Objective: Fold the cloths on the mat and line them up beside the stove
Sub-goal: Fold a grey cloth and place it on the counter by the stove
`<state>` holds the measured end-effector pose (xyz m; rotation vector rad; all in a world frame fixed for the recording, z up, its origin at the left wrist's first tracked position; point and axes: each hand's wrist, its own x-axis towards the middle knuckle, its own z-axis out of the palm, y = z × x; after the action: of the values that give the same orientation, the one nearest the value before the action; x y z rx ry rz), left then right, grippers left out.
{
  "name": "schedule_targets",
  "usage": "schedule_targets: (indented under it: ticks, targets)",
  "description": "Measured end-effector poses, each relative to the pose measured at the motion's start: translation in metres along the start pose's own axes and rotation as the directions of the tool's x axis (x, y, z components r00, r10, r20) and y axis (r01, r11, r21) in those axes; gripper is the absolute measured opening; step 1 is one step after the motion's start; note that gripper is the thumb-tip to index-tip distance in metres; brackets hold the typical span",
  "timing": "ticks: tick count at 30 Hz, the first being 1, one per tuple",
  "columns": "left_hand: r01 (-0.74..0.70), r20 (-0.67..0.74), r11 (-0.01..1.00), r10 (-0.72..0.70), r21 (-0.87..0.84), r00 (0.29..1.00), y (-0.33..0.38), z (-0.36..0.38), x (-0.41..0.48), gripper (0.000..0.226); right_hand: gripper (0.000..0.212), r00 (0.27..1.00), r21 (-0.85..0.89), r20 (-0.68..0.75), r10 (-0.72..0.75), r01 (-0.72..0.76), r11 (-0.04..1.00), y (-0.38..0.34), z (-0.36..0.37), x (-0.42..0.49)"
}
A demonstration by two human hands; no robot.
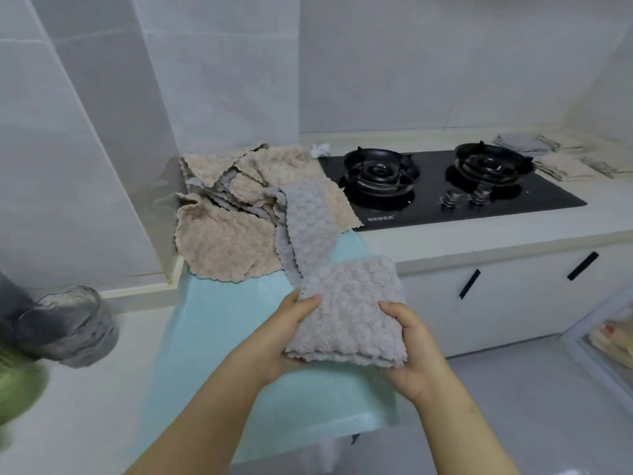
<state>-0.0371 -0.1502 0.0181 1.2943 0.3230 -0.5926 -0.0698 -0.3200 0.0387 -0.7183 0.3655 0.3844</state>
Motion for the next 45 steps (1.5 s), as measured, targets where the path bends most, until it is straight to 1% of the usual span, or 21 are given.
schedule_targets:
  ticks: [2, 5, 6, 7, 9, 11, 13, 16, 23, 30, 34, 37, 40, 45]
  targets:
    - [-0.058, 0.002, 0.998, 0.058, -0.006, 0.998, -0.001, 0.042, 0.016, 0.062, 0.026, 0.998, -0.050, -0.066, -0.018, 0.015, 0.999, -0.028, -0.030, -0.007]
    - [-0.173, -0.037, 0.984, 0.175, 0.052, 0.984, -0.001, 0.116, 0.035, 0.072, 0.024, 0.975, -0.173, -0.206, -0.084, 0.048, 0.984, -0.075, -0.083, -0.015]
    - [-0.198, -0.038, 0.976, 0.202, 0.085, 0.979, -0.004, 0.143, 0.043, 0.073, 0.025, 0.967, -0.211, -0.231, -0.107, 0.057, 0.976, -0.094, -0.102, -0.019]
    - [-0.218, -0.026, 0.970, 0.222, 0.111, 0.975, -0.007, 0.169, 0.051, 0.070, 0.027, 0.959, -0.248, -0.249, -0.134, 0.070, 0.966, -0.111, -0.120, -0.022]
    - [-0.232, 0.012, 0.960, 0.233, 0.155, 0.972, -0.012, 0.219, 0.069, 0.054, 0.027, 0.937, -0.300, -0.292, -0.193, 0.102, 0.949, -0.148, -0.156, -0.030]
    - [-0.210, 0.028, 0.964, 0.209, 0.164, 0.978, -0.015, 0.262, 0.082, 0.042, 0.022, 0.924, -0.340, -0.308, -0.228, 0.118, 0.933, -0.181, -0.183, -0.037]
    - [-0.197, 0.036, 0.967, 0.194, 0.159, 0.980, -0.014, 0.302, 0.096, 0.036, 0.016, 0.916, -0.371, -0.312, -0.250, 0.125, 0.920, -0.213, -0.208, -0.044]
    - [-0.181, 0.048, 0.971, 0.176, 0.158, 0.983, -0.011, 0.351, 0.120, 0.035, 0.011, 0.901, -0.377, -0.340, -0.267, 0.130, 0.917, -0.255, -0.240, -0.047]
    - [-0.165, 0.120, 0.965, 0.143, 0.202, 0.982, 0.006, 0.451, 0.202, 0.032, 0.011, 0.845, -0.375, -0.429, -0.319, 0.155, 0.914, -0.348, -0.314, -0.016]
    - [-0.241, 0.210, 0.937, 0.190, 0.252, 0.959, 0.059, 0.547, 0.324, 0.031, 0.010, 0.801, -0.372, -0.462, -0.381, 0.214, 0.903, -0.473, -0.372, 0.059]
    - [-0.257, 0.201, 0.920, 0.203, 0.295, 0.958, 0.095, 0.590, 0.400, 0.027, 0.015, 0.798, -0.384, -0.454, -0.397, 0.226, 0.895, -0.548, -0.396, 0.109]
    - [-0.258, 0.186, 0.915, 0.208, 0.309, 0.960, 0.109, 0.617, 0.443, 0.024, 0.013, 0.786, -0.406, -0.470, -0.401, 0.211, 0.889, -0.588, -0.413, 0.135]
    - [-0.275, 0.170, 0.907, 0.231, 0.319, 0.958, 0.115, 0.643, 0.477, 0.027, 0.013, 0.779, -0.400, -0.500, -0.379, 0.180, 0.899, -0.622, -0.434, 0.158]
    - [-0.294, 0.131, 0.897, 0.265, 0.330, 0.955, 0.119, 0.691, 0.528, 0.033, 0.015, 0.811, -0.396, -0.474, -0.345, 0.154, 0.905, -0.679, -0.473, 0.188]
